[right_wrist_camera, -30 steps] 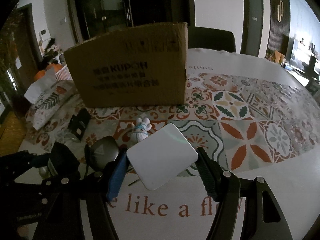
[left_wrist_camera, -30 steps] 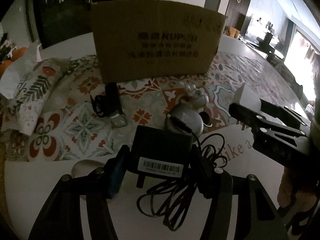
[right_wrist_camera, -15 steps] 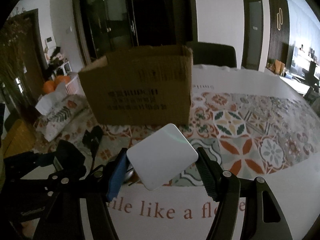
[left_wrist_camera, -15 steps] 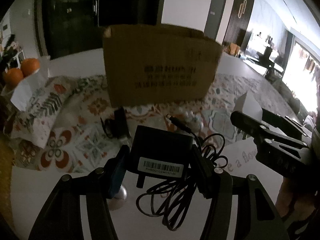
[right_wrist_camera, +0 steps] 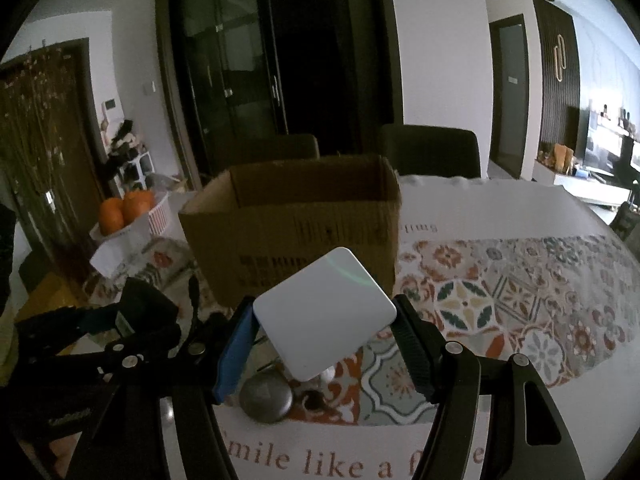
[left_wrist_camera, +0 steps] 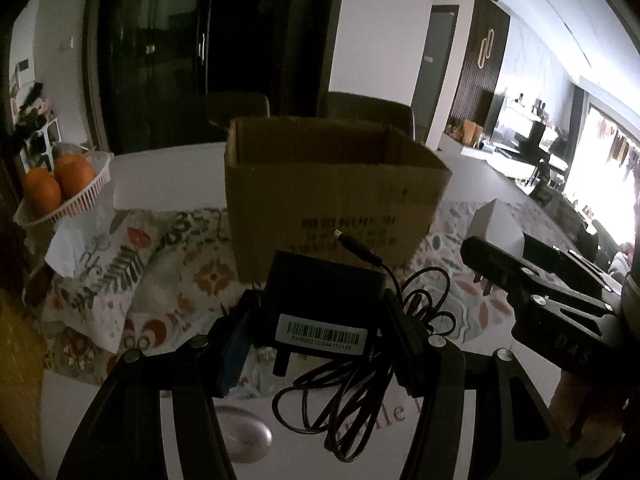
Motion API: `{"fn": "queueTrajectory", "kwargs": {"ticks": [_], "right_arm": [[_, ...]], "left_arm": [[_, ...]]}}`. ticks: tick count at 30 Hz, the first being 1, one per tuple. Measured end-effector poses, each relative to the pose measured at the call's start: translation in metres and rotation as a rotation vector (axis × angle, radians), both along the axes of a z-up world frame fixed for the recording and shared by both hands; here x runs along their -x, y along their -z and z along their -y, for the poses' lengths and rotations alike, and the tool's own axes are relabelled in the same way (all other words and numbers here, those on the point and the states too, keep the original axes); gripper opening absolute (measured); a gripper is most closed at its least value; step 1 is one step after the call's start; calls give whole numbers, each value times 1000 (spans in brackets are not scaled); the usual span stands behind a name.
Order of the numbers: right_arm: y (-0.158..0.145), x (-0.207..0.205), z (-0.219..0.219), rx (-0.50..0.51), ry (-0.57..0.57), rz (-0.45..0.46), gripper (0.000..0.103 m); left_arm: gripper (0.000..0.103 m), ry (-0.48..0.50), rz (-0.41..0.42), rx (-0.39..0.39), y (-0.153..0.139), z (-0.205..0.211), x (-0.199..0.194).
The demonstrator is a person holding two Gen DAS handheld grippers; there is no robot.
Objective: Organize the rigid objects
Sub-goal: 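Grasp and lift the black power adapter with the left gripper while the right holds the white box, then lower the black adapter into the cardboard box with the left gripper while the right drops the white box in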
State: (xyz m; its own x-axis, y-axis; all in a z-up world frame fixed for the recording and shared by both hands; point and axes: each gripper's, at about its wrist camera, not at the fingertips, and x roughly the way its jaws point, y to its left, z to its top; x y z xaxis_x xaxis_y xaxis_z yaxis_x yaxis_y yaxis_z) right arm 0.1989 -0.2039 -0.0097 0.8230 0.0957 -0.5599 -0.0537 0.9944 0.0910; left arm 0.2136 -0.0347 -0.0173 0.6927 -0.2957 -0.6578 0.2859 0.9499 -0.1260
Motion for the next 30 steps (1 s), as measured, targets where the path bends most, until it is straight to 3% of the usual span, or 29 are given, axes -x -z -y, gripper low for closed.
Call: {"fn": "queueTrajectory", "kwargs": {"ticks": [15,30], "right_arm": [[-42,-29,7,-46,4,80,67],[-70,-70,12,-61,-9,99,67]], "left_arm": [[59,7,97,22,-49,7,-29],[59,16,126,3,-80,18,-69]]}}
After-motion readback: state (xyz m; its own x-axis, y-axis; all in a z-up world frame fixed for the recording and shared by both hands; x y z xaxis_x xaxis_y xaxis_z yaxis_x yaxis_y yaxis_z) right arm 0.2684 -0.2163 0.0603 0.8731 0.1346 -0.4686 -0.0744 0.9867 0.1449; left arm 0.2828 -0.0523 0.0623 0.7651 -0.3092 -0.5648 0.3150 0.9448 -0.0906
